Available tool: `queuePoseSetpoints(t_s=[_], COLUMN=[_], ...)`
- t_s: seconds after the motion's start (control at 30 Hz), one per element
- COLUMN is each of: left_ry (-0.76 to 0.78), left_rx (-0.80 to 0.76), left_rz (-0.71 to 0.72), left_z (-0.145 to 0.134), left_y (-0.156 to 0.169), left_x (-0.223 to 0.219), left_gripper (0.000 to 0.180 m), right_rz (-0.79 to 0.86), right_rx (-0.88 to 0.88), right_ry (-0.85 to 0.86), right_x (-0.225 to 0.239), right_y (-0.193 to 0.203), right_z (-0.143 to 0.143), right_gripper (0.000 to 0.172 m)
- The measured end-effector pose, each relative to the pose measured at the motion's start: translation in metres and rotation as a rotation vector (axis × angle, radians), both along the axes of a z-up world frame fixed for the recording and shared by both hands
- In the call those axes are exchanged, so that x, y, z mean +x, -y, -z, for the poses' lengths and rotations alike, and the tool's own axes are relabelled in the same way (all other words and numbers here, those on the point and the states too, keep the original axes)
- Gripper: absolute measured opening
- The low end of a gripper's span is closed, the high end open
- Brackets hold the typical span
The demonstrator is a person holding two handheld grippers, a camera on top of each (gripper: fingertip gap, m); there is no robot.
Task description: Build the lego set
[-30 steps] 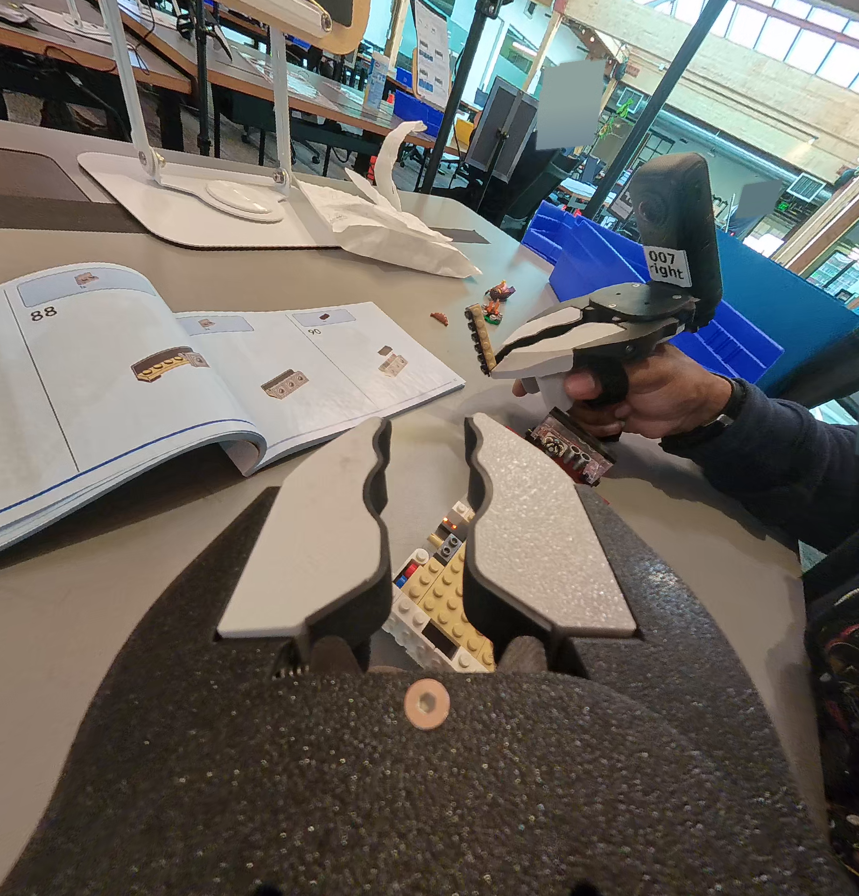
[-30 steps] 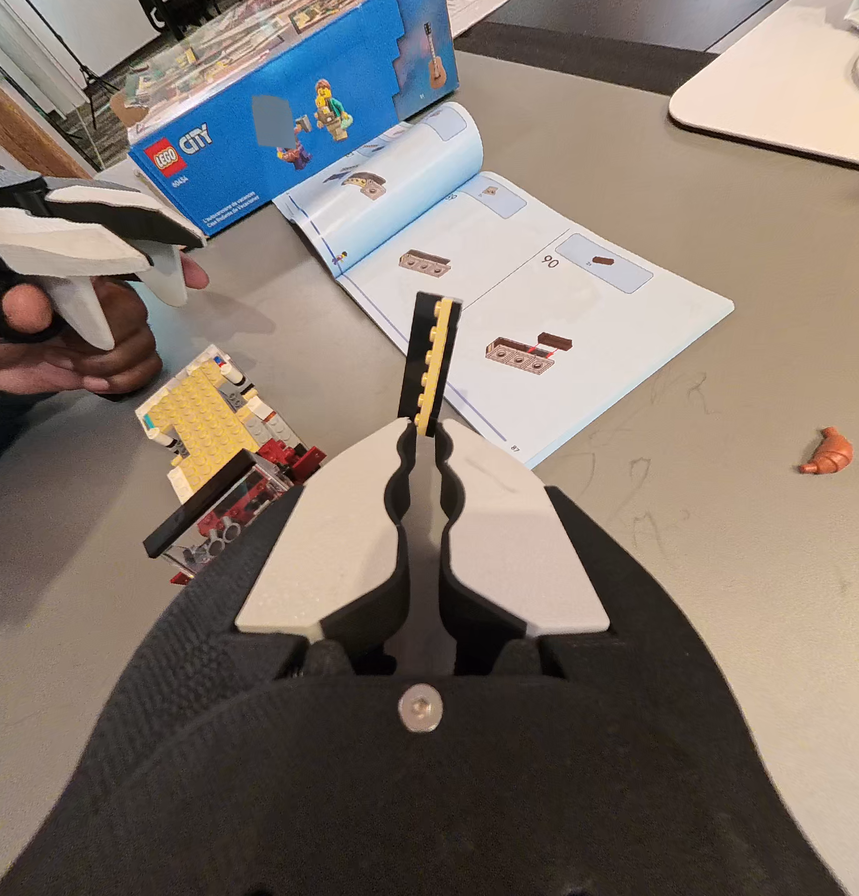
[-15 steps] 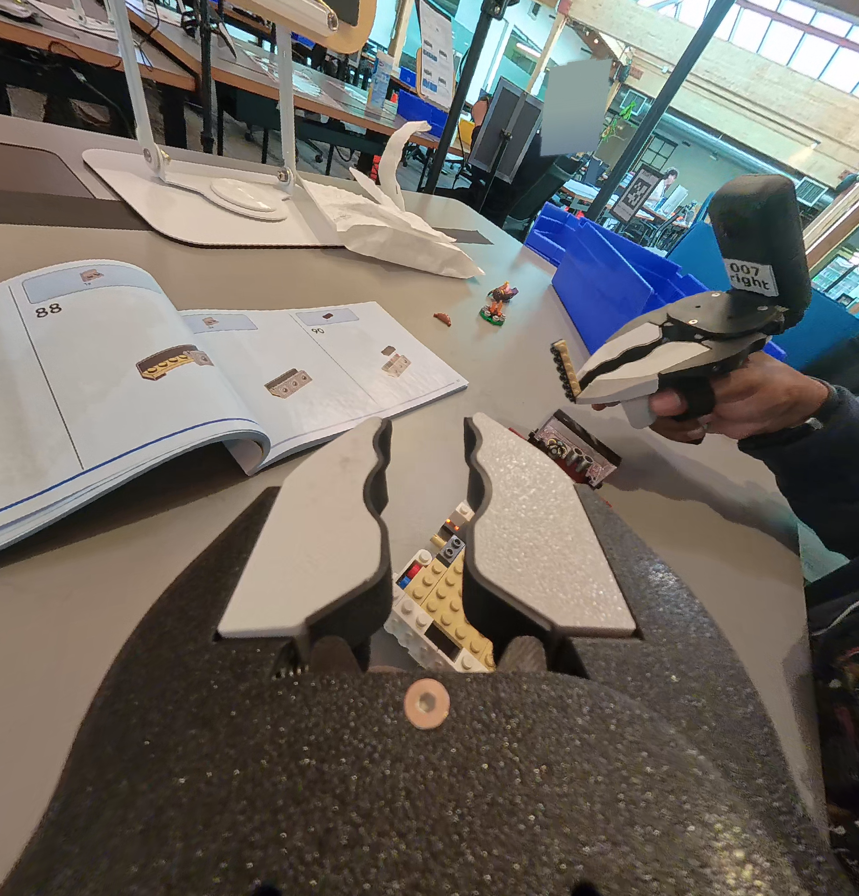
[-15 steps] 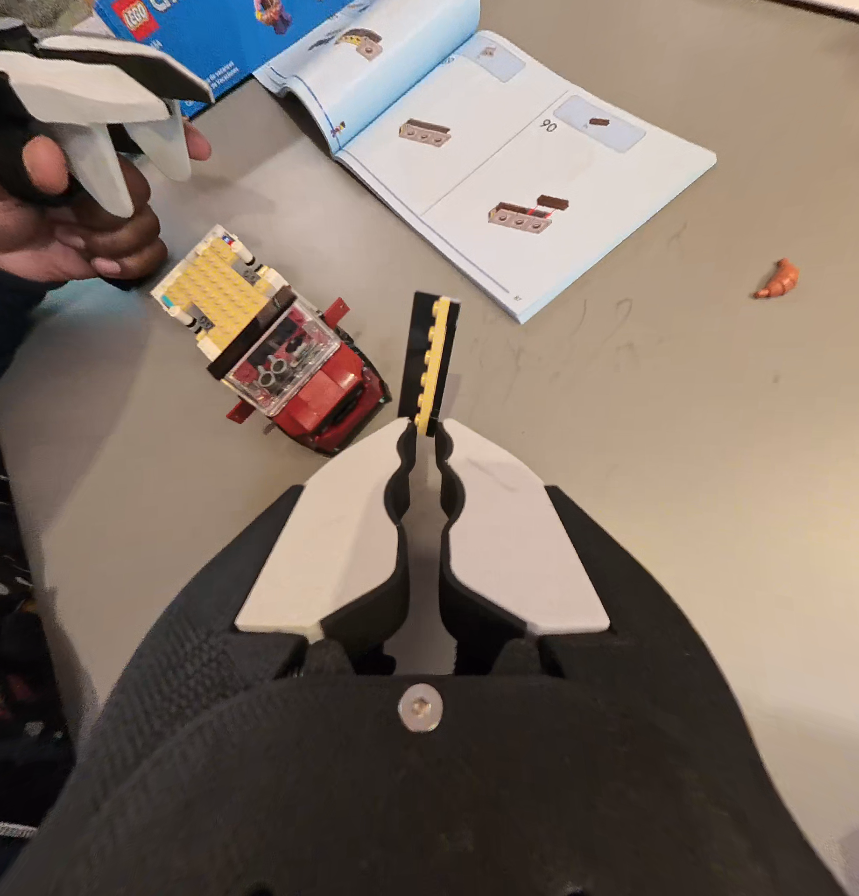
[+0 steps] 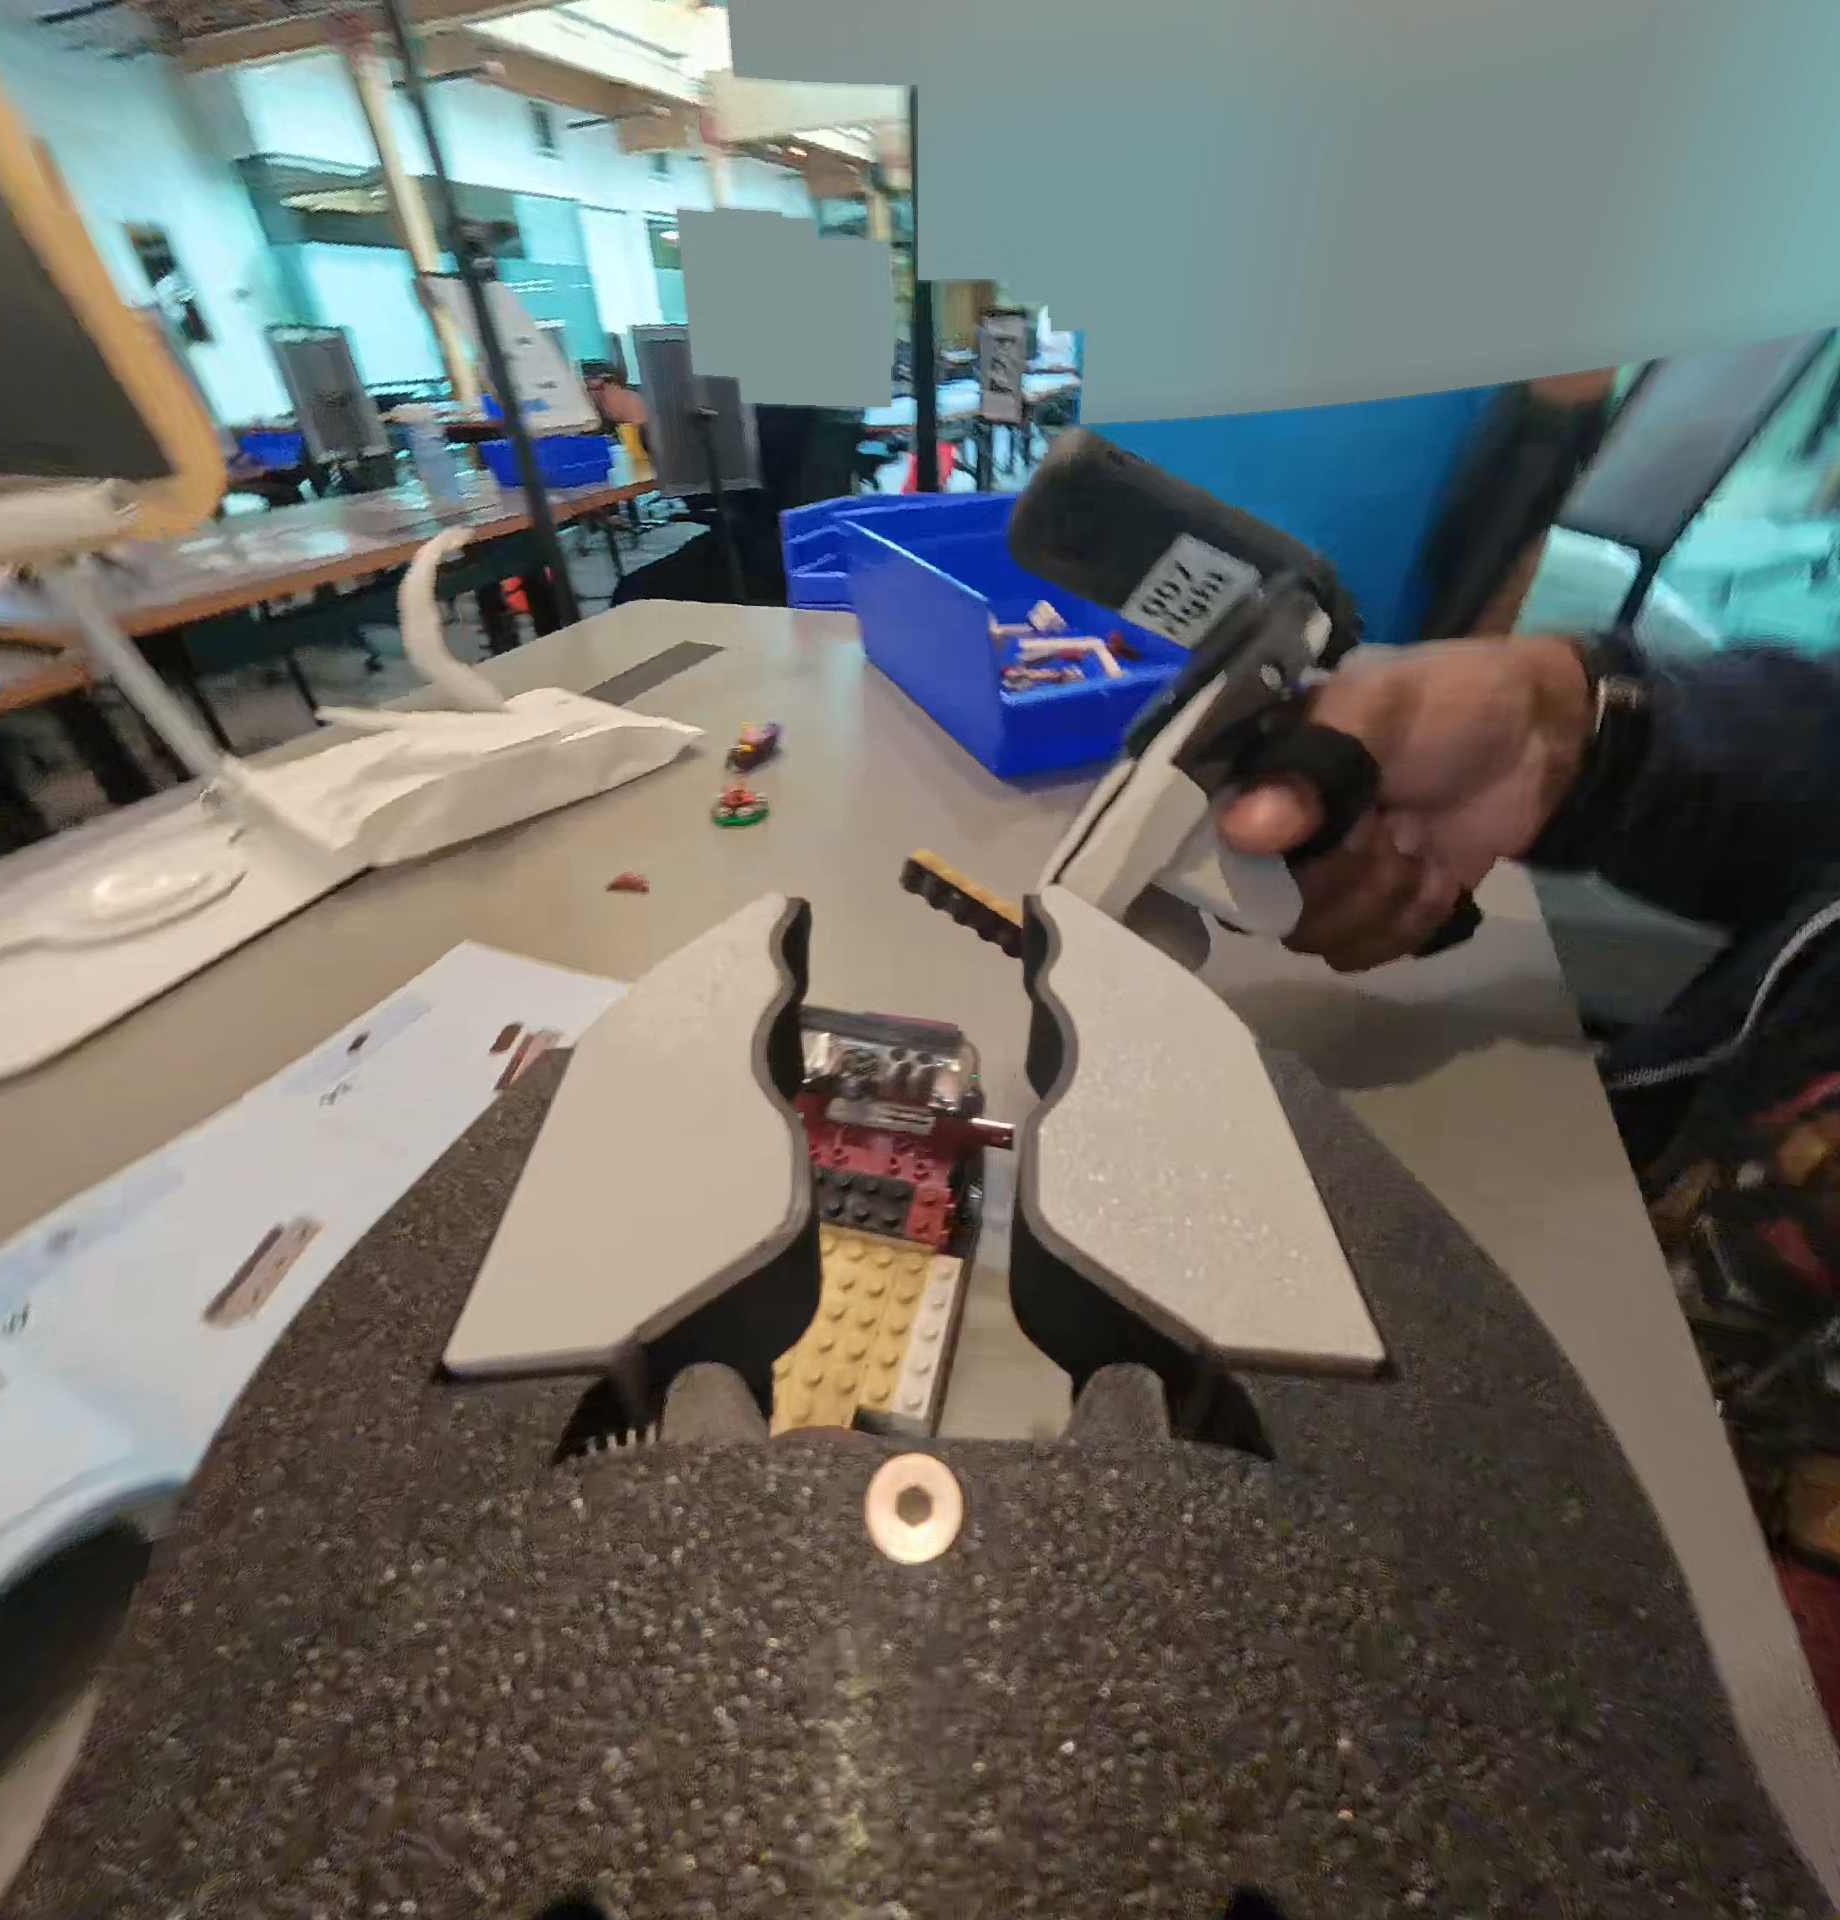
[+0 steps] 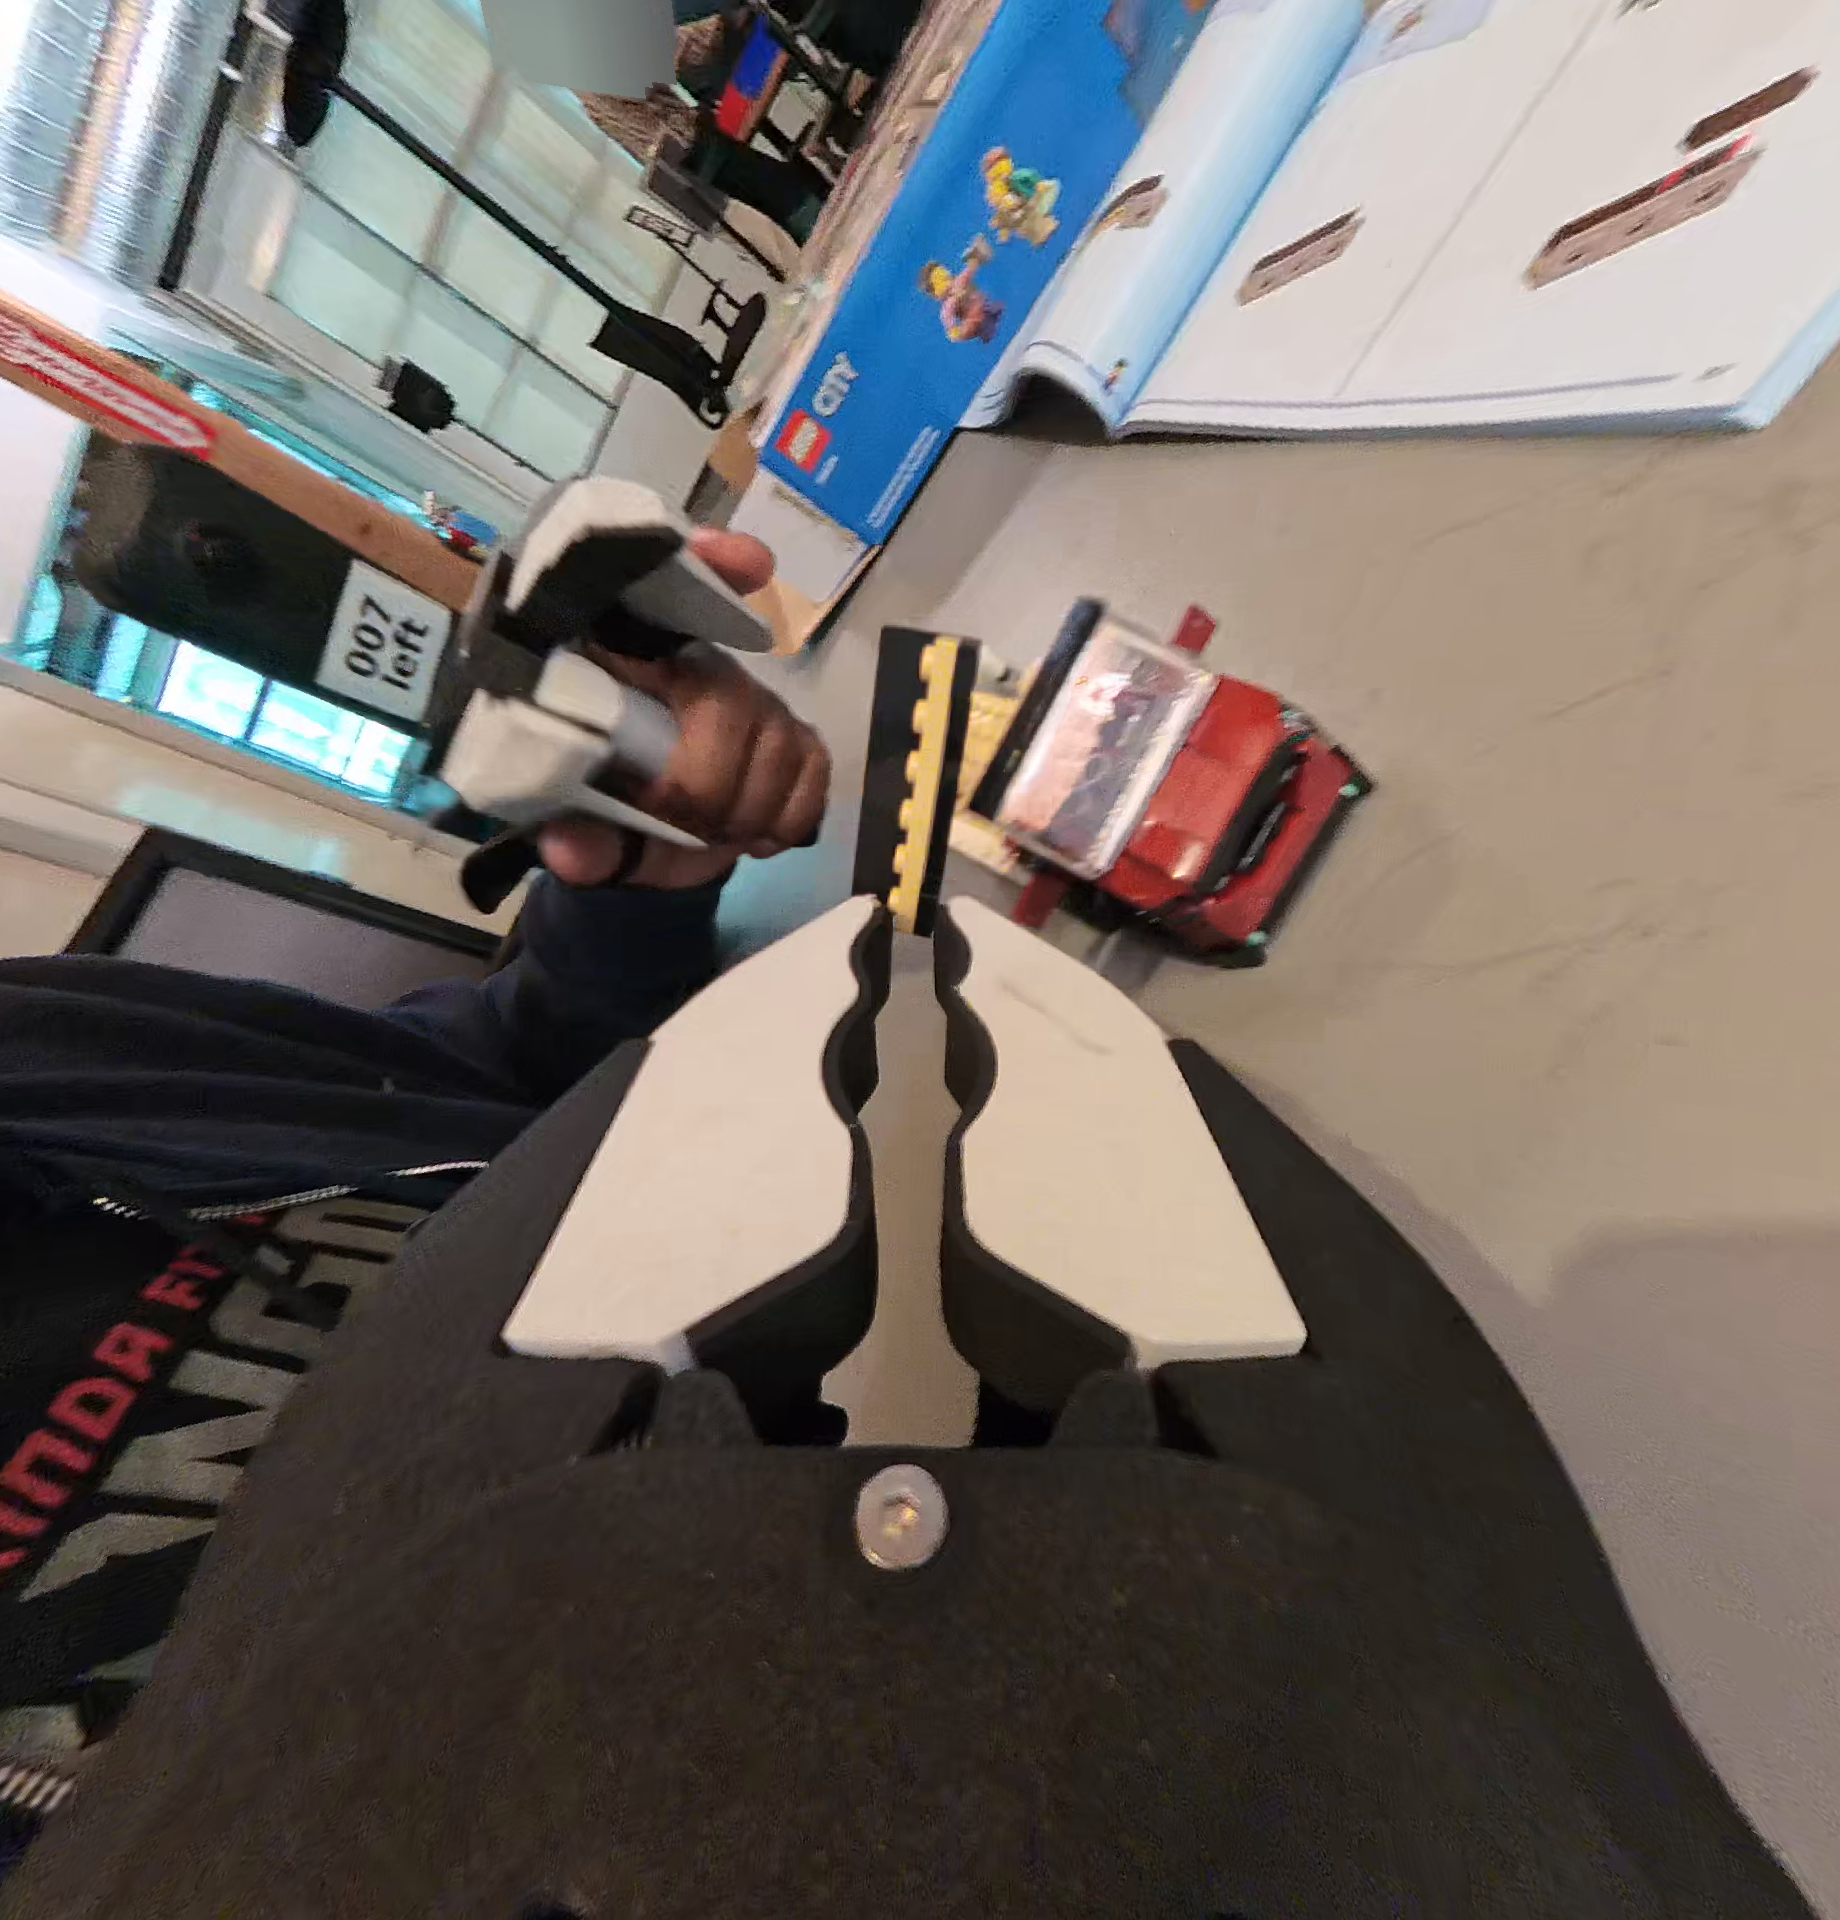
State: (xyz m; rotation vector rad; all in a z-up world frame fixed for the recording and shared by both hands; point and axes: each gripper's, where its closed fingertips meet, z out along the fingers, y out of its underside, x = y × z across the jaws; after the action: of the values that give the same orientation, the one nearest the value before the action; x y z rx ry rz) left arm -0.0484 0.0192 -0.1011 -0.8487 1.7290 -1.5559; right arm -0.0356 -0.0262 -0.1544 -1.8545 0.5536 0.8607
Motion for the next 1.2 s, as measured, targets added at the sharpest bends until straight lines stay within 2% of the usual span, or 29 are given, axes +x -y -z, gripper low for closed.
queuePoseSetpoints(t_s=[0.13, 0.3, 0.53, 0.77, 1.2], left_ry=[0.074, 0.150, 0.122, 0.052, 0.024], left_rx=[0.194, 0.230, 0.132, 0.021, 0.031], left_rz=[0.094, 0.143, 0.118, 0.103, 0.068], left_z=[0.011, 0.010, 0.010, 0.012, 0.021], left_y=[0.037, 0.056, 0.048, 0.035, 0.025], left_x=[-0.007, -0.015, -0.012, -0.009, -0.004], left_gripper=[0.052, 0.054, 0.055, 0.055, 0.055], right_rz=[-0.047, -0.085, -0.147, -0.181, -0.202], right_rx=[0.055, 0.097, 0.112, 0.051, 0.043], right_ry=[-0.033, -0.044, -0.079, -0.168, -0.200], right_x=[-0.020, -0.033, -0.040, -0.044, -0.040], right_y=[0.005, 0.009, 0.007, -0.003, -0.005], right_z=[-0.012, -0.019, -0.010, 0.017, 0.018], right_gripper=[0.007, 0.007, 0.007, 0.007, 0.007])
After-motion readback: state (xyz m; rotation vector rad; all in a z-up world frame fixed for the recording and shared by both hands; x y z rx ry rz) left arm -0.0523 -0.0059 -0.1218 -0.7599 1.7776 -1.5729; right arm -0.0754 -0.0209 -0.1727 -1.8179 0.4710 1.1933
